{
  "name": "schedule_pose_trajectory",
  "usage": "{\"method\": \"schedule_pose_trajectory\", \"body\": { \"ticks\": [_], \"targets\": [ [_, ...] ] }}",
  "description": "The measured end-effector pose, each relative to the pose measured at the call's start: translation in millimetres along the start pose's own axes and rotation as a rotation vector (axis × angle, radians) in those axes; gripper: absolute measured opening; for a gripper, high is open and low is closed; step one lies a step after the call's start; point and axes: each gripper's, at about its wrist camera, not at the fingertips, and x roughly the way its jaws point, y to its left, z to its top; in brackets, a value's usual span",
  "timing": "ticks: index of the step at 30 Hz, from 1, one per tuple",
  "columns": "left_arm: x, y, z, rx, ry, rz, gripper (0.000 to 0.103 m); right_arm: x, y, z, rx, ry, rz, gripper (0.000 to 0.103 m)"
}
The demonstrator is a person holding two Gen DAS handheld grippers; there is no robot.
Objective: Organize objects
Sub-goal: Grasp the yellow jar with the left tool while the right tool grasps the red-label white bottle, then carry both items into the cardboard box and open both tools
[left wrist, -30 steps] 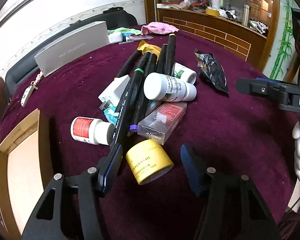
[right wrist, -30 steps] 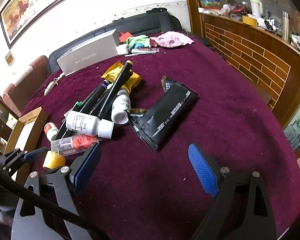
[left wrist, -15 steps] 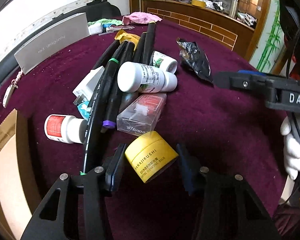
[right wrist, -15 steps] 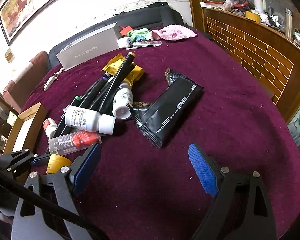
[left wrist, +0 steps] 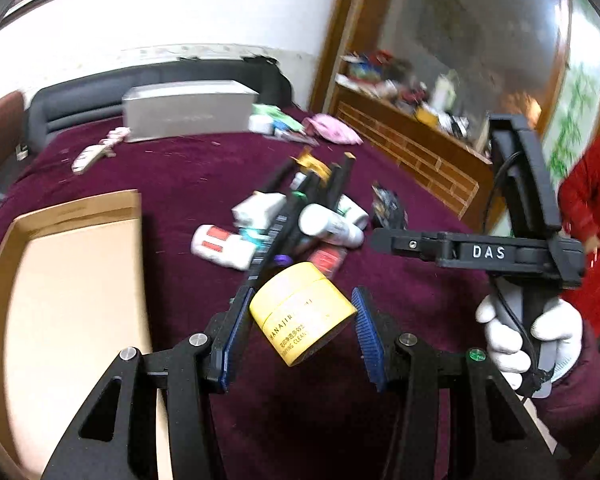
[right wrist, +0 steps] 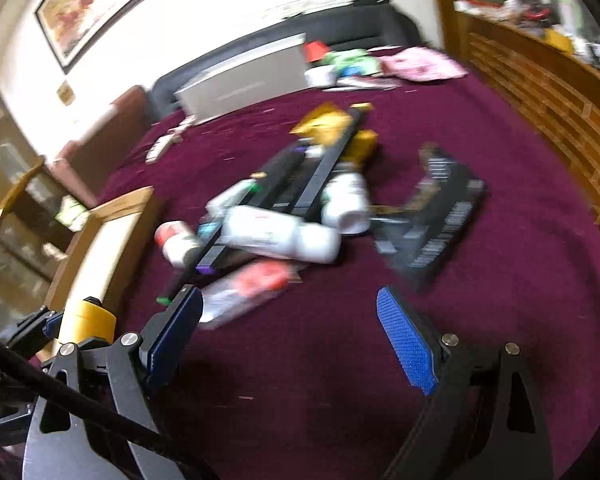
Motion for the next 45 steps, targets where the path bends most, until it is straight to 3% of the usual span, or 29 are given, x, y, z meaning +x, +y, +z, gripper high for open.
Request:
{"method": "schedule_pose_trajectory", "body": {
  "ticks": [4,8,10,11,14,20,22,24,30,35,38,41,45],
  "targets": [
    [-22,24,-6,-0.053,-0.050,0.045,0.044,25,17,13,0.079,0.094,0.174,0.090],
    [-31,42,-15,-0.085,-0.064,0.066,0.044,44,49,30,0.051,0.116,0.234,0.087],
    [-32,51,-17,-0.097,-0.066,0.081,0.044,61,77,38,-0.070,0.128,0.188,0.085],
    [-33,54,-18,-0.103,-0.069,0.085,0.044,76,97,42,-0.176,0.141,0.118,0.082],
    [-39,68,-23,-0.126,-0.082,0.094,0.044,106,126,40,-0.339,0.173,0.014,0.072],
    [-49,98,-30,-0.177,-0.096,0.120,0.044,149,143,31,-0.499,0.246,-0.140,0.058],
    [-48,106,-31,-0.192,-0.097,0.123,0.044,156,142,28,-0.512,0.264,-0.179,0.050],
    [-48,109,-33,-0.201,-0.097,0.123,0.044,162,138,26,-0.501,0.291,-0.193,0.032],
    [-59,113,-31,-0.214,-0.119,0.116,0.044,132,138,34,-0.398,0.243,-0.131,0.032],
    [-87,113,-6,-0.206,-0.164,0.085,0.044,66,167,59,-0.350,0.188,0.069,0.032],
    [-98,120,26,-0.199,-0.164,0.096,0.044,40,194,80,-0.324,0.174,0.190,0.032],
    [-91,134,59,-0.185,-0.155,0.136,0.044,41,220,100,-0.285,0.185,0.255,0.032],
    [-51,168,87,-0.229,-0.089,0.179,0.044,82,238,111,-0.247,0.203,0.198,0.032]
  ]
}}
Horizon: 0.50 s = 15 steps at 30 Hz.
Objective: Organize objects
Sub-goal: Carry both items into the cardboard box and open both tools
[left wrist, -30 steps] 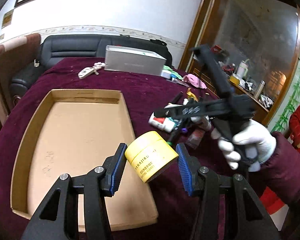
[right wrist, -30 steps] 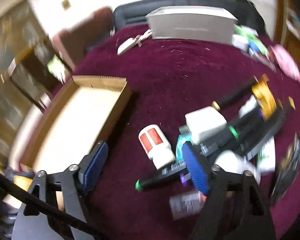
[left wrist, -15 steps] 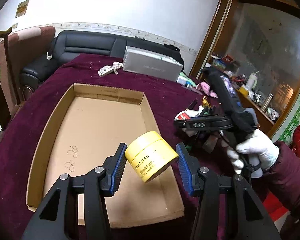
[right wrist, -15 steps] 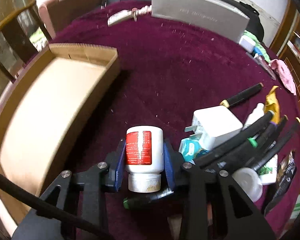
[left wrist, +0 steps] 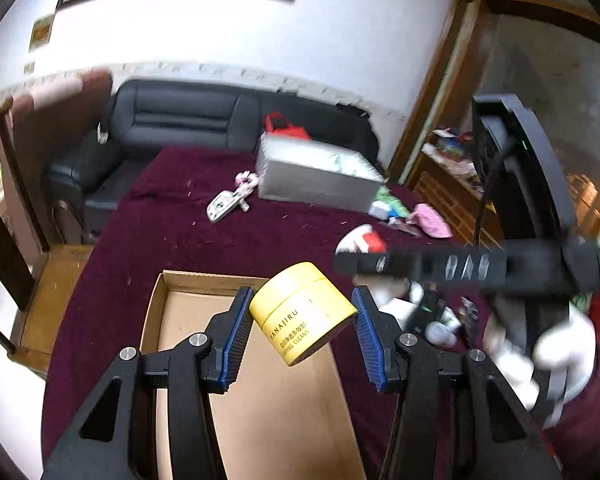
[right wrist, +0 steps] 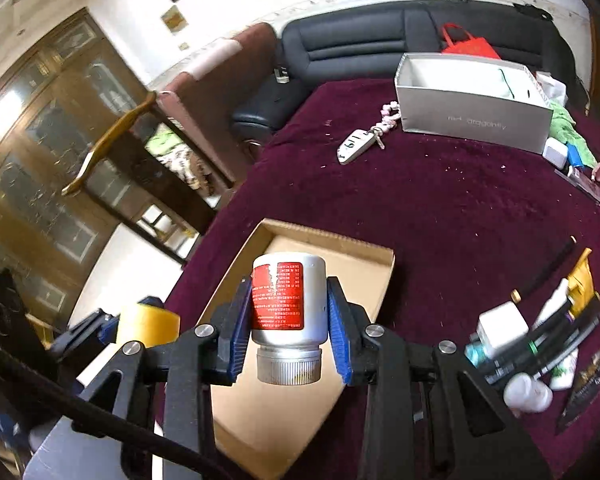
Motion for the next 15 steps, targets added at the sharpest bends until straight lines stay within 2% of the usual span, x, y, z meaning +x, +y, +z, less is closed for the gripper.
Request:
{"method": "schedule_pose_trajectory", "body": {
  "ticks": [3,6,9,15],
  "targets": [
    [42,22,-1,-0.049,0.062,0.035,0.044,36,-18,-2,0.052,0.035,-0.046,0.032],
    [77,46,-17,-0.139,0.134,0.007,0.044,67,-32,-12,0.085,0.067,-0.073,0.032],
    [103,63,-33,-0.191,0.181,0.013,0.044,89,-40,-19,0.086,0.090,-0.117,0.032],
    [123,79,-39,-0.249,0.201,0.006,0.044,109,-48,-24,0.094,0.099,-0.153,0.032]
  ]
}}
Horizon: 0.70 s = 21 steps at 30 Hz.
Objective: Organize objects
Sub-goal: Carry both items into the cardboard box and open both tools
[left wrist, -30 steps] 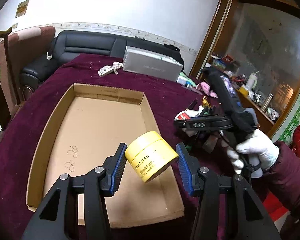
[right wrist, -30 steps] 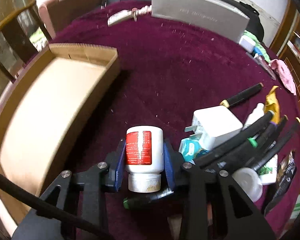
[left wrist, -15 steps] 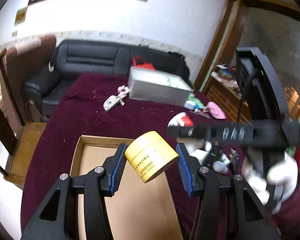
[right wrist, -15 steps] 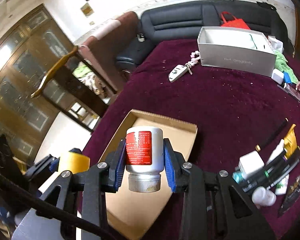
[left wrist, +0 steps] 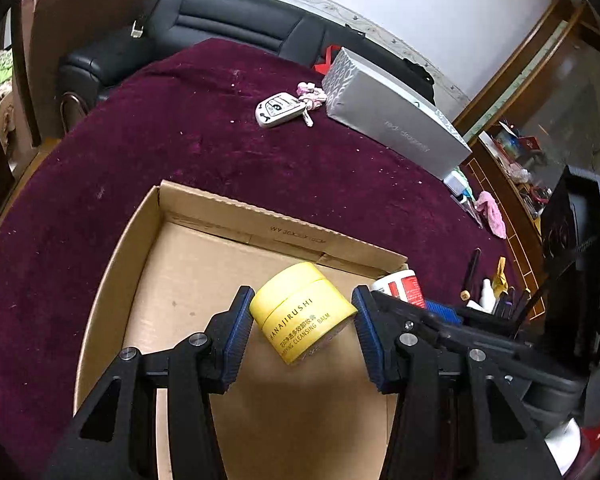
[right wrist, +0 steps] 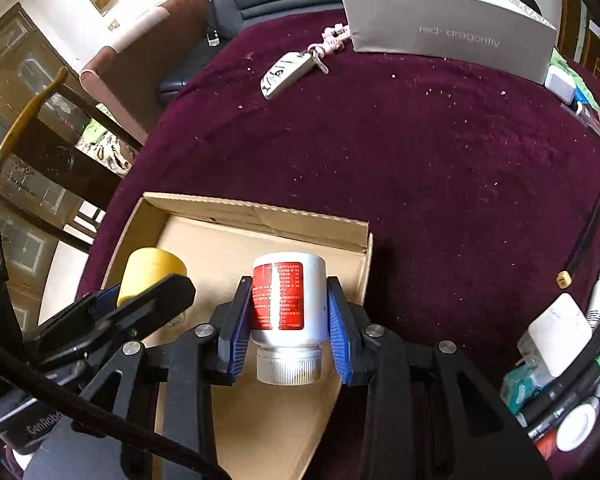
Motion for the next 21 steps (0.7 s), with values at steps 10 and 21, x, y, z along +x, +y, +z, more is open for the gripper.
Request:
{"method": "schedule_pose_trajectory", "body": {
  "ticks": [10,21],
  "targets": [
    [11,16,4,-0.110,-0.015,-0.036,0.044,11,0,3,-0.001,-0.012,-0.016,0.032],
    [8,21,3,-0.224,-0.029,-0.163,0.061,-6,-5,8,0.013,-0.070,-0.031,0.040]
  ]
}}
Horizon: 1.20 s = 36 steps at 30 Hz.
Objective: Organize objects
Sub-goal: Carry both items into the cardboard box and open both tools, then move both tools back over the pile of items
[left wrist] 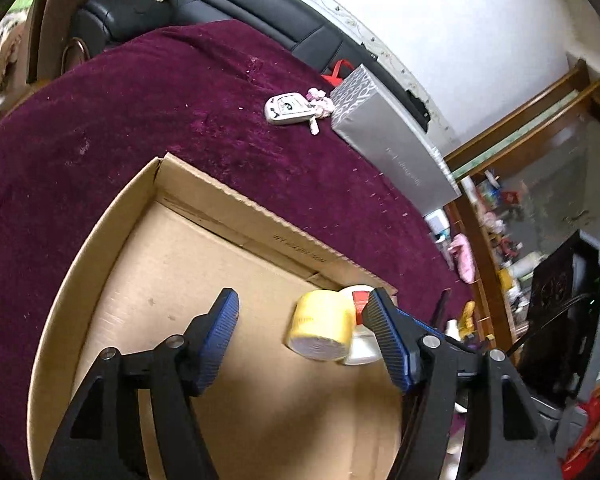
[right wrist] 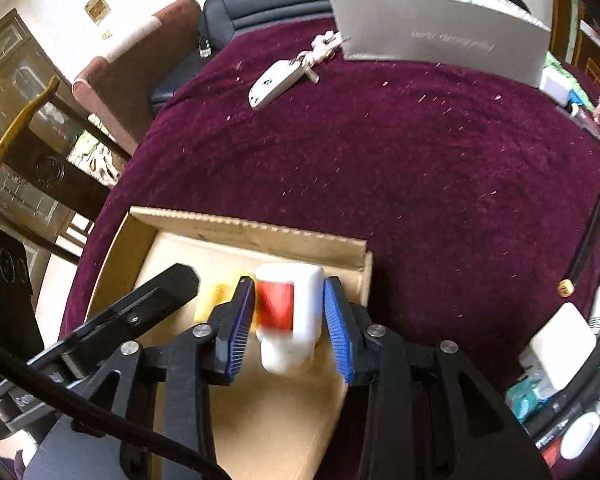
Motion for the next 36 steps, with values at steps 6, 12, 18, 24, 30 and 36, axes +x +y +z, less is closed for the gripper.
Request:
{"method": "schedule_pose_trajectory", "body": {
  "ticks": [6,12,18,24,30,36],
  "targets": [
    [-31,-20,-10,-0.004,-0.004,-0.023,0.061,-47,-17,-2,0.021,-0.070,0.028,0.041],
    [-65,-56,-37,0.019,-0.014,-0.111,0.066,-111,-48,-25,0.025,-0.179,0.039,0.056],
    [-55,-101,-72,0.105,0.074,-0.150,0.068,-156,-101,-63,0.064,-0.274,-0.007,0.065],
    [-11,-151,-110,0.258,0.148,-0.076,0.068,-169,-169,-95,0.184,-0.326,-0.062,0.065],
    [31,-196,-149,0.585,0.112,0.119,0.068,-167,-231,-117,0.321,-0.345,-0.059,0.065],
    [69,-196,-150,0.607,0.144,0.200,0.068,-156,-260,-123,0.354,-0.371,-0.071,0.065]
  ]
}}
